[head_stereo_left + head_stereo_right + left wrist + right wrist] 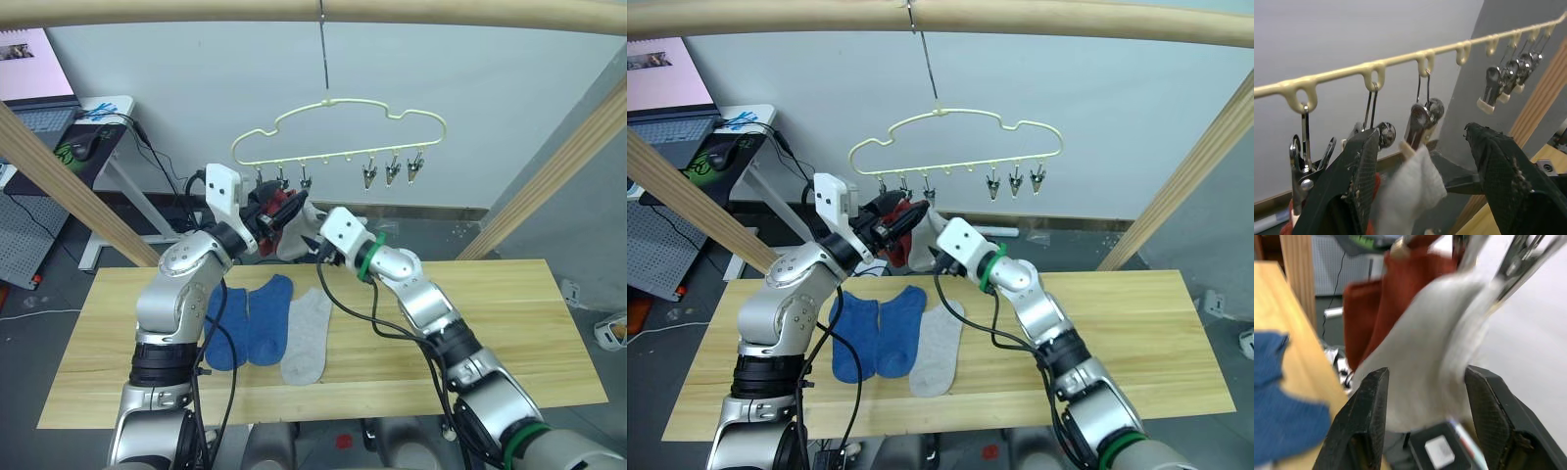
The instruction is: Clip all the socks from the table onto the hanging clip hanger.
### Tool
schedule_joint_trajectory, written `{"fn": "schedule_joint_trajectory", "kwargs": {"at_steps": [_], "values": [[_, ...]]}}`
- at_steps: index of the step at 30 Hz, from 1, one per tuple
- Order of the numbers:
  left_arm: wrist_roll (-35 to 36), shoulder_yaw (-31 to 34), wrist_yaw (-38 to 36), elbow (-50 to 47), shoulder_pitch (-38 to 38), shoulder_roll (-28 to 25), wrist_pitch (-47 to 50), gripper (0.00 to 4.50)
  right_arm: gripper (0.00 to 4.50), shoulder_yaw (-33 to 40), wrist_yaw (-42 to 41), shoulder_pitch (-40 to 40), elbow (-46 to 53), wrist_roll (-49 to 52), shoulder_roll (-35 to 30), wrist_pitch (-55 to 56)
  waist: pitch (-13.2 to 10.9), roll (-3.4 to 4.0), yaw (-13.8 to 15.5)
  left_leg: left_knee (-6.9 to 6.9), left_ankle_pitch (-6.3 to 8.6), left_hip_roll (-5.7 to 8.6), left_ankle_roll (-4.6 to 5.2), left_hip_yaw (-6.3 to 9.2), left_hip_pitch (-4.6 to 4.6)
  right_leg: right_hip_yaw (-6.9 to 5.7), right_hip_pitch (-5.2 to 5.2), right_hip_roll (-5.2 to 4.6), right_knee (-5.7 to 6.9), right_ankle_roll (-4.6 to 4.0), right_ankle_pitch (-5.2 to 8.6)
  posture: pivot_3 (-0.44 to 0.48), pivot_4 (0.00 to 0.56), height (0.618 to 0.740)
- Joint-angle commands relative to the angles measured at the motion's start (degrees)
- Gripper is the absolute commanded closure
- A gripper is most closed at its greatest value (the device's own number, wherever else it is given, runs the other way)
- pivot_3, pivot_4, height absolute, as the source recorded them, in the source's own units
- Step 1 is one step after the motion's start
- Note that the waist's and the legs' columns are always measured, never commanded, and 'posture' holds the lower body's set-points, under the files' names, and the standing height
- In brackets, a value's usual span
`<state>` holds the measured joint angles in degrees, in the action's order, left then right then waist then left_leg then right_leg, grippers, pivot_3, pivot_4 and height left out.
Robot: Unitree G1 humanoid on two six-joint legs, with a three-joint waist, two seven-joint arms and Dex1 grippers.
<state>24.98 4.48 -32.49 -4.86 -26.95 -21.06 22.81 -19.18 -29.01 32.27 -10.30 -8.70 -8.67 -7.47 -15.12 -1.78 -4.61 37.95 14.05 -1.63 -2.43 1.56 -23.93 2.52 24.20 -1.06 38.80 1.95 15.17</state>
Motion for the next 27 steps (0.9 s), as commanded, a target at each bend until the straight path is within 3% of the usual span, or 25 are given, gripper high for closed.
{"fn": "schedule_joint_trajectory", "kwargs": {"at_steps": [1,8,14,20,27], "values": [[-2.27,-1.02,-2.07,-1.28,1.34,-0.67,-4.71,1.44,2.01,0.14,-3.31,-5.15,11.64,1.72,-2.60,-3.93,0.13,-0.02,-0.01,0.00,0.00,0.00,0.00,-0.02,0.01,0.00,-0.01,0.00,0.00,0.00,0.00,-0.107,0.154,0.740],[-4.91,-1.52,-5.05,-3.68,6.05,-3.29,-8.80,1.44,2.01,2.20,-7.49,-15.41,29.09,5.52,-9.25,-13.53,0.54,-0.08,-0.18,0.02,-0.13,0.04,-0.21,-0.08,0.06,-0.05,-0.01,0.11,0.16,0.00,0.00,-0.092,0.134,0.740],[-4.76,-0.17,-6.82,-8.98,11.45,-7.62,-8.72,1.44,2.01,7.65,-6.26,-18.45,37.92,10.31,-10.75,-21.54,1.51,-0.18,-0.11,0.04,-0.18,0.02,-0.29,-0.09,0.07,-0.08,-0.02,0.24,0.18,0.00,0.00,-0.064,0.126,0.740],[-5.61,2.63,-6.26,-14.47,19.28,-11.12,-9.18,1.44,2.01,13.88,-5.25,-20.74,41.68,13.55,-12.78,-23.46,2.21,-0.28,0.10,0.04,-0.18,0.01,-0.28,-0.10,0.13,-0.06,-0.10,0.23,0.16,0.00,0.00,-0.049,0.147,0.740],[-7.02,6.87,-4.37,-19.03,27.75,-12.24,-11.45,1.44,2.01,19.44,-5.44,-21.83,42.37,17.43,-16.48,-25.86,2.41,-0.31,0.92,0.06,-0.20,-0.01,-0.23,-0.13,0.15,-0.04,-0.10,0.27,0.17,-0.01,0.00,-0.026,0.132,0.740]]}}
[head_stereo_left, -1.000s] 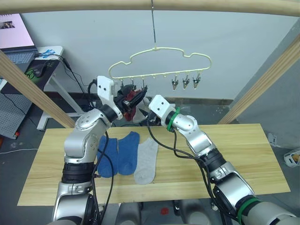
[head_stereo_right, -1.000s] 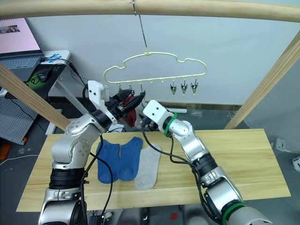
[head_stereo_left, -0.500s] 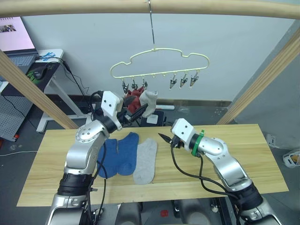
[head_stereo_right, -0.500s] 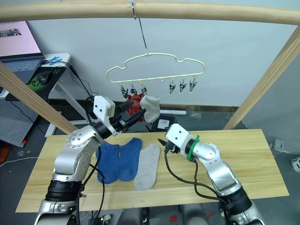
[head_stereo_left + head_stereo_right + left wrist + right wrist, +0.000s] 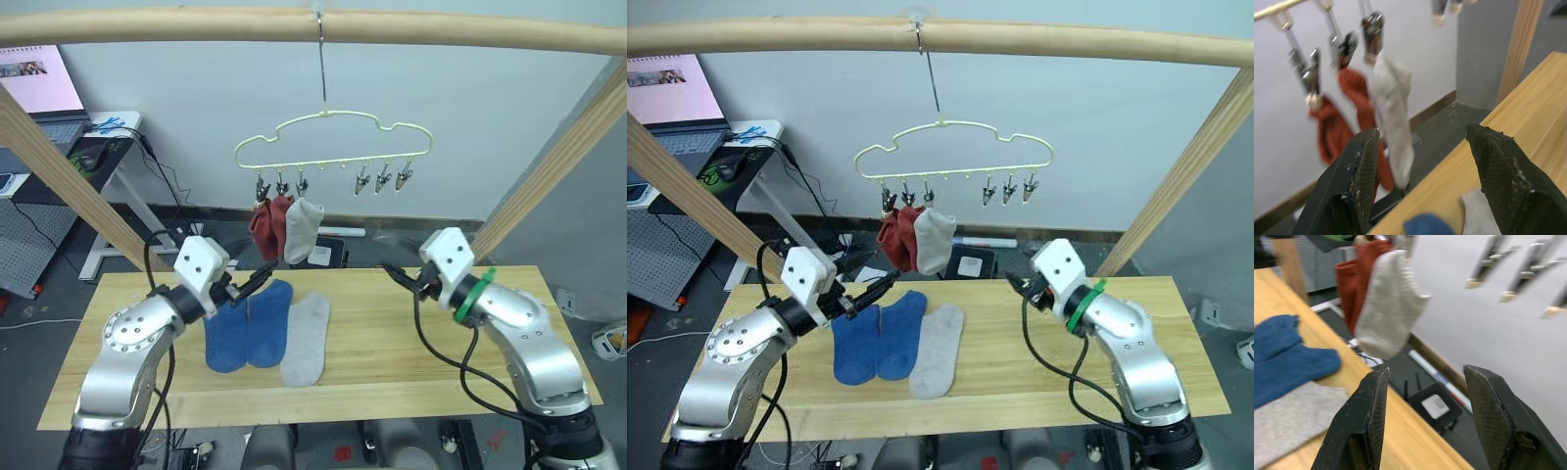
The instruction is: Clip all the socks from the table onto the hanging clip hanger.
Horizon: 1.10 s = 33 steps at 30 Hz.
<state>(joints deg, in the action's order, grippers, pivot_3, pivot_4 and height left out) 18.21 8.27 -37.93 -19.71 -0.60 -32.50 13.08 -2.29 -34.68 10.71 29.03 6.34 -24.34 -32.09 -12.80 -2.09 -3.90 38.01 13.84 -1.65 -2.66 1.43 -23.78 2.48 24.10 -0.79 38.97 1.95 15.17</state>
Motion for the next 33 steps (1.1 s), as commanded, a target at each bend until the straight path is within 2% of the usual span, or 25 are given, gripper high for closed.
{"fn": "schedule_joint_trajectory", "kwargs": {"at_steps": [1,4,7,11,15,18,19,22,28,31,33], "values": [[-0.34,3.58,1.31,-4.60,2.02,-0.83,-1.80,1.44,2.01,2.85,0.47,-0.36,3.01,2.83,-0.86,-1.78,0.23,0.02,0.37,0.00,0.00,0.00,0.00,0.00,0.01,0.01,0.00,0.01,0.00,0.00,0.00,-0.021,0.132,0.740],[-0.33,4.59,1.71,-6.23,3.51,-0.91,-1.63,1.44,1.39,3.17,1.68,0.02,2.75,4.10,-0.07,-3.24,0.43,0.04,0.80,0.01,0.00,0.00,0.01,-0.01,0.03,0.01,-0.02,0.09,0.00,-0.01,0.00,-0.007,0.133,0.740],[0.16,5.66,1.71,-8.05,5.18,-1.02,-1.18,1.44,0.46,1.81,3.35,1.33,2.09,3.53,0.46,-3.77,0.56,0.03,1.01,0.03,-0.01,0.02,0.02,-0.02,0.03,0.02,-0.03,0.12,0.00,-0.02,-0.01,0.022,0.154,0.740],[0.98,6.04,1.78,-9.98,6.59,-0.90,-0.20,1.44,0.46,0.42,6.70,3.53,1.32,3.02,2.36,-4.95,0.55,0.03,1.25,0.06,-0.02,-0.02,0.04,-0.05,0.05,0.07,-0.02,0.22,0.00,-0.06,-0.03,0.038,0.184,0.740],[2.19,5.02,2.41,-11.81,5.78,0.01,2.10,1.44,0.46,0.54,11.49,5.95,2.38,3.99,6.43,-8.81,0.33,0.12,1.95,0.05,-0.03,-0.10,0.06,0.00,0.08,0.06,-0.02,0.35,0.00,-0.14,-0.05,0.035,0.247,0.740],[2.92,4.18,2.46,-12.16,4.22,0.07,3.53,1.44,0.46,-0.07,13.82,7.39,3.37,4.23,8.67,-11.15,-0.70,0.27,2.14,0.05,-0.08,-0.13,0.14,-0.01,0.12,0.10,-0.05,0.39,0.01,-0.17,-0.05,0.024,0.282,0.740],[3.54,4.08,2.54,-12.30,3.46,0.14,4.05,1.44,0.46,-0.46,14.63,7.89,3.79,4.25,9.40,-11.90,-0.85,0.32,2.17,0.05,-0.10,-0.13,0.17,-0.01,0.12,0.10,-0.04,0.39,0.01,-0.18,-0.06,0.015,0.310,0.740],[5.17,3.28,2.54,-12.37,0.45,0.03,6.47,1.44,0.46,-1.81,17.65,9.50,3.87,3.45,11.91,-12.80,-2.58,0.48,2.21,0.04,-0.14,-0.13,0.24,0.00,0.15,0.12,-0.04,0.38,0.00,-0.15,-0.03,0.003,0.354,0.740],[7.67,1.56,2.34,-10.76,-5.65,-0.06,10.47,1.44,0.46,-2.01,23.19,12.38,1.77,1.30,15.40,-13.00,-5.43,0.61,2.09,0.00,-0.20,-0.14,0.34,0.05,-0.02,0.08,0.12,0.40,0.02,-0.16,-0.05,-0.016,0.408,0.740],[8.00,0.99,1.62,-9.74,-7.76,-0.58,11.35,1.44,1.05,-1.59,24.67,13.09,1.44,1.06,16.30,-13.31,-6.62,0.63,2.04,-0.08,-0.19,-0.13,0.33,0.07,-0.06,0.07,0.18,0.36,0.00,-0.29,-0.13,-0.026,0.425,0.740],[8.21,0.65,1.18,-9.26,-8.89,-0.79,11.86,1.44,1.67,-1.78,25.19,13.60,0.94,0.99,16.59,-13.23,-7.30,0.66,2.02,-0.10,-0.18,-0.15,0.31,0.09,-0.15,0.08,0.27,0.35,0.00,-0.29,-0.13,-0.027,0.430,0.740]]}}
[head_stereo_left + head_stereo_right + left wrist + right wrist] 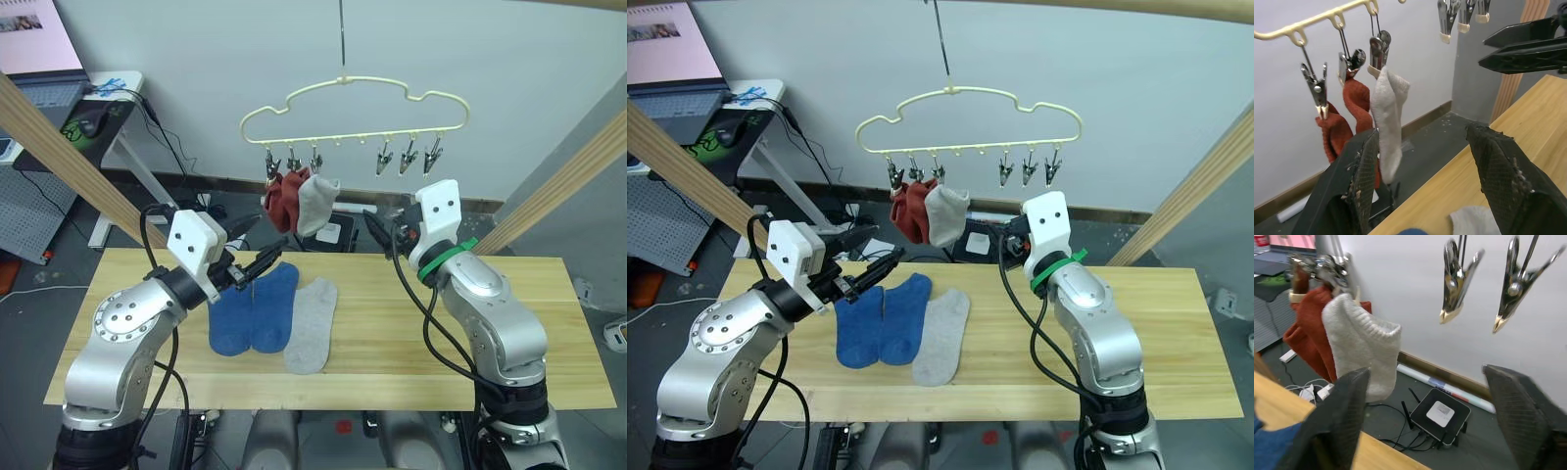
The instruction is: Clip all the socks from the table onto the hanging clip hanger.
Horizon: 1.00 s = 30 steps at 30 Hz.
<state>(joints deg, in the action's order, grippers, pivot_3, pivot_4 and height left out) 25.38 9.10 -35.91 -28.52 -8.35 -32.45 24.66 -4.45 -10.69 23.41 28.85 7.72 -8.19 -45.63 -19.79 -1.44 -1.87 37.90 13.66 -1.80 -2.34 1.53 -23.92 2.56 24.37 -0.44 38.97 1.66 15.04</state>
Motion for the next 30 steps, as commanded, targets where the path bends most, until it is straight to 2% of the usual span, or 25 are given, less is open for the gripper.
{"fn": "schedule_joint_trajectory", "kwargs": {"at_steps": [1,10,14,17,26,30], "values": [[1.09,-0.32,-1.08,-0.24,-1.62,-0.94,0.43,1.44,1.67,0.25,1.46,1.25,0.72,-0.46,0.58,0.46,-0.70,0.00,-0.01,-0.02,0.00,0.00,0.00,0.02,0.00,0.00,0.01,-0.02,0.00,0.01,0.01,-0.026,0.432,0.740],[1.15,-1.33,-1.11,-0.03,-4.68,-0.98,1.89,1.44,1.67,0.81,4.47,7.30,-4.77,-1.30,3.45,3.68,-2.25,0.08,-0.11,-0.05,0.01,-0.03,-0.03,0.01,-0.08,0.05,0.13,-0.07,-0.01,0.13,0.07,-0.025,0.433,0.740],[1.06,-1.48,-1.12,0.04,-5.25,-0.97,2.17,1.44,1.67,1.01,5.31,9.46,-5.47,-1.52,4.66,4.63,-2.25,0.08,-0.06,-0.05,0.00,-0.06,-0.05,0.01,-0.51,0.04,0.61,-0.08,0.02,0.06,0.03,-0.019,0.429,0.740],[1.05,-1.59,-1.15,0.18,-5.56,-1.03,2.19,1.44,1.67,0.57,5.45,10.19,-4.98,-1.79,5.09,4.80,-2.25,0.08,-0.04,-0.01,-0.01,-0.12,-0.06,0.02,-0.88,-0.01,0.97,-0.14,0.05,0.05,0.01,-0.020,0.428,0.740],[0.67,-2.03,-1.18,0.82,-5.80,-0.77,1.72,1.44,1.67,-0.61,6.98,9.55,-2.38,-3.31,5.40,2.75,-2.26,0.08,-0.12,-0.04,0.00,-0.01,-0.05,0.00,-0.88,0.02,0.96,-0.40,0.01,0.12,0.04,-0.031,0.424,0.740],[0.45,-2.14,-1.14,1.36,-5.92,-0.58,1.34,1.44,2.95,-1.08,8.01,8.56,-1.10,-3.57,6.10,1.91,-2.26,0.08,-0.13,-0.06,0.00,-0.01,-0.06,0.01,-0.88,-0.01,0.96,-0.41,0.01,0.16,0.07,-0.033,0.422,0.740]]}}
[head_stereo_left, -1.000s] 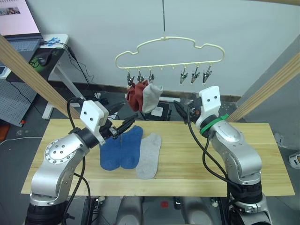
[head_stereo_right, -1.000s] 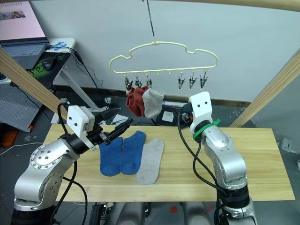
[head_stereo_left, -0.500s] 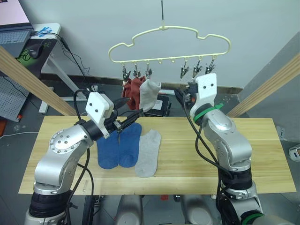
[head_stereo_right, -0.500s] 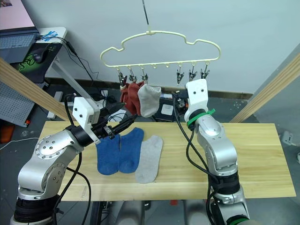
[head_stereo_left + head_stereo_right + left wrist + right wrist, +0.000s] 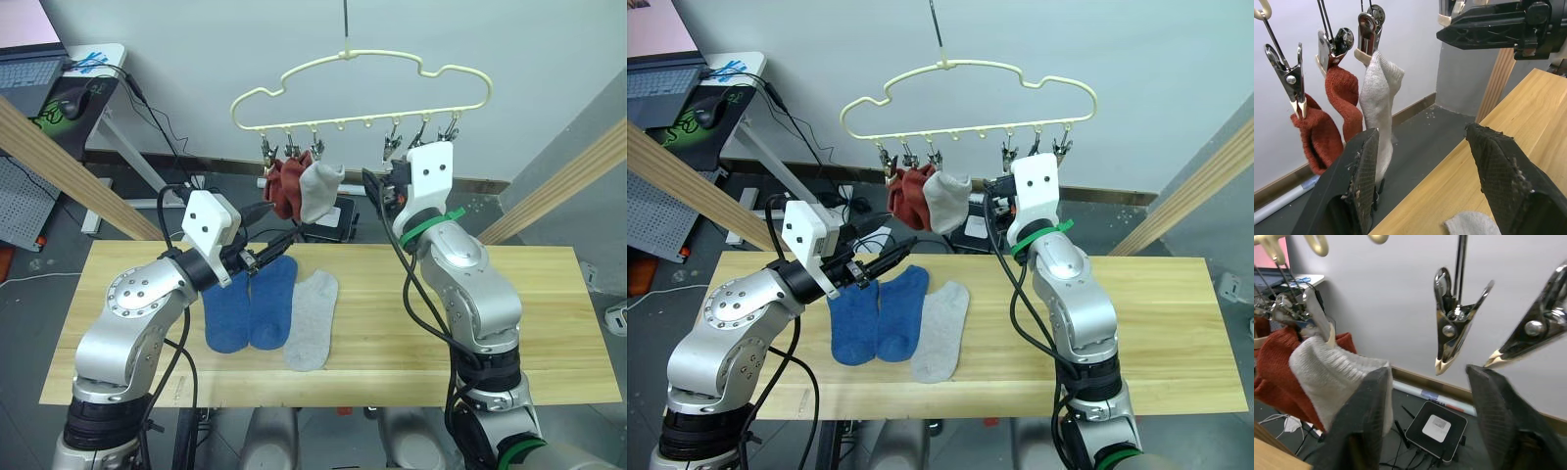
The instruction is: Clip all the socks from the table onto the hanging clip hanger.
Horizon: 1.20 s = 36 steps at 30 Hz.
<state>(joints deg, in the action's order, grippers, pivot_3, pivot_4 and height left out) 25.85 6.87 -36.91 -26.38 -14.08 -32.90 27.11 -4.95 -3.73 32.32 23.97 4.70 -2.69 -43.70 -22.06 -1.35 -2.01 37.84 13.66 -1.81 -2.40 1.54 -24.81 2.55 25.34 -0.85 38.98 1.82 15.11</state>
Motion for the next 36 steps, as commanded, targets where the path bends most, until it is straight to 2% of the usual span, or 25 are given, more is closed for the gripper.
{"fn": "schedule_joint_trajectory", "kwargs": {"at_steps": [1,36], "values": [[-0.04,0.09,-0.17,-0.64,-0.22,-0.11,-1.18,1.44,2.95,-0.62,1.43,-0.30,3.94,-0.67,0.97,-0.15,0.00,0.00,0.01,0.00,0.00,0.00,0.00,0.00,0.00,0.00,0.00,0.00,0.00,0.00,0.00,-0.033,0.422,0.740],[-0.69,-0.62,-1.20,0.68,2.47,0.62,-3.60,1.44,2.95,2.08,9.48,8.24,-1.00,-1.91,9.38,2.31,-0.02,0.02,-1.09,-0.13,0.01,0.00,-0.01,0.00,-0.02,0.01,0.05,-0.20,-0.08,0.03,0.02,-0.038,0.418,0.740]]}}
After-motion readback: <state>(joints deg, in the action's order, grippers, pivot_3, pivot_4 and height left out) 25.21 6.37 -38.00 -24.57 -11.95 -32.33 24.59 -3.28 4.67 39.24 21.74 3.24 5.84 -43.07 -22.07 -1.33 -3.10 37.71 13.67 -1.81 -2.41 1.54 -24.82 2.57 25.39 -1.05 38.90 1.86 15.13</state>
